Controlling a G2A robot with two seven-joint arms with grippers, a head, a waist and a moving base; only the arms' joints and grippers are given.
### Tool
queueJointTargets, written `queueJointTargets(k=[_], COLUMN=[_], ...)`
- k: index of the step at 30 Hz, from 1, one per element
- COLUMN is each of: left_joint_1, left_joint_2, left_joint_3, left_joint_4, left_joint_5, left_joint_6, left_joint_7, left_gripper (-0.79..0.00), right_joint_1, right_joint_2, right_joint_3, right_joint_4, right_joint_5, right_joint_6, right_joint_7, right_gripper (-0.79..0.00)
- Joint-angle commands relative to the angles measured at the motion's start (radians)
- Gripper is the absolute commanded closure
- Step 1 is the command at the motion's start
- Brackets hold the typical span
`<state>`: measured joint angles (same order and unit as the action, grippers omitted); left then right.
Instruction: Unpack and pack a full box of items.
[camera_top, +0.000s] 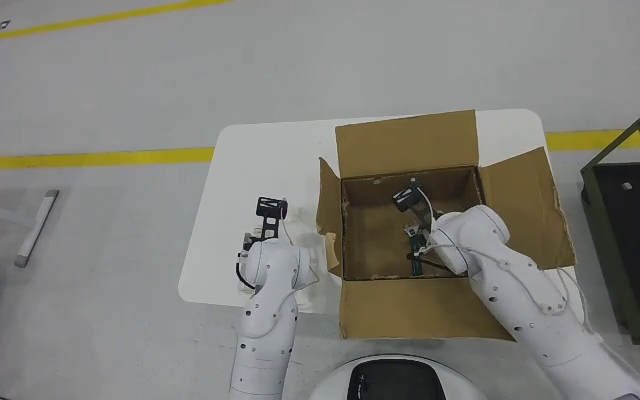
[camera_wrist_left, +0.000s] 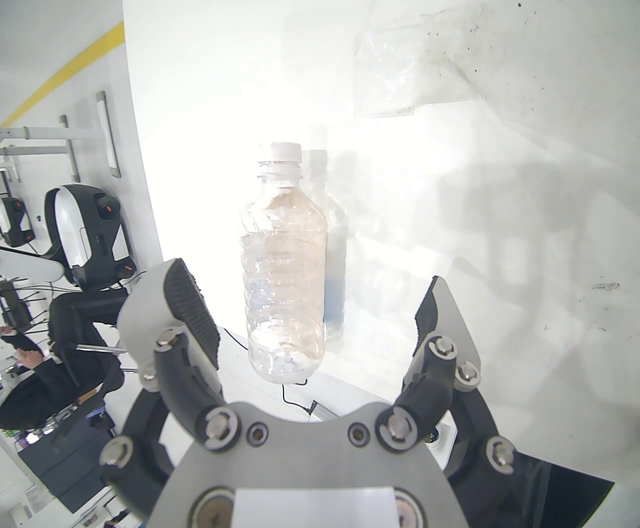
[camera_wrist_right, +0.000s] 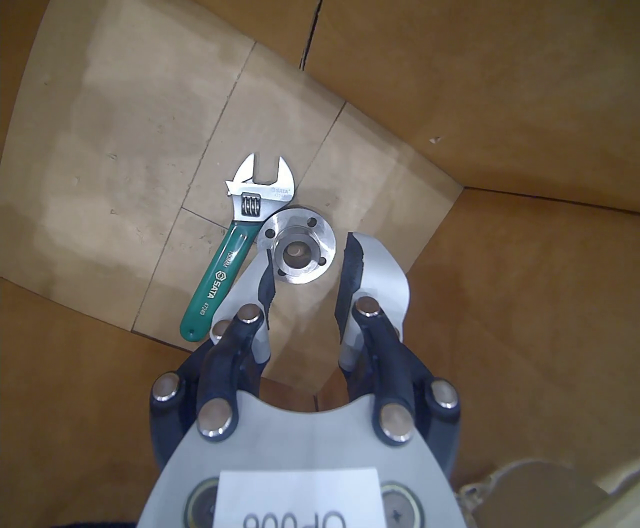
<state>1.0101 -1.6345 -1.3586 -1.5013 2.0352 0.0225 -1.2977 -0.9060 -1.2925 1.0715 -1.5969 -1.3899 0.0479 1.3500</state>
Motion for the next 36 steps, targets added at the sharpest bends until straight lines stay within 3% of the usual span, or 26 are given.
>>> queueJointTargets(k=[1,10,36], left_joint_1=[0.000,0.000,0.000], left_joint_2=[0.000,0.000,0.000], left_joint_3=[0.000,0.000,0.000], left_joint_4=[0.000,0.000,0.000], left_joint_5=[0.000,0.000,0.000], left_joint_6=[0.000,0.000,0.000], left_joint_7=[0.000,0.000,0.000], left_gripper=[-0.785,-0.785,-0.785], right_joint_1=[-0.003,0.011,0.046], right_joint_2=[-0.001,-0.012,-0.034], right_joint_3=[0.002,-0.011,-0.036], right_joint_4=[0.013,0.070,0.126], right_joint_5=[0.000,0.017,-0.032], right_joint_6=[-0.001,0.002,-0.023], right_joint_7=[-0.010,-0.034,-0.012], right_gripper=[-0.339,-0.372,-0.372])
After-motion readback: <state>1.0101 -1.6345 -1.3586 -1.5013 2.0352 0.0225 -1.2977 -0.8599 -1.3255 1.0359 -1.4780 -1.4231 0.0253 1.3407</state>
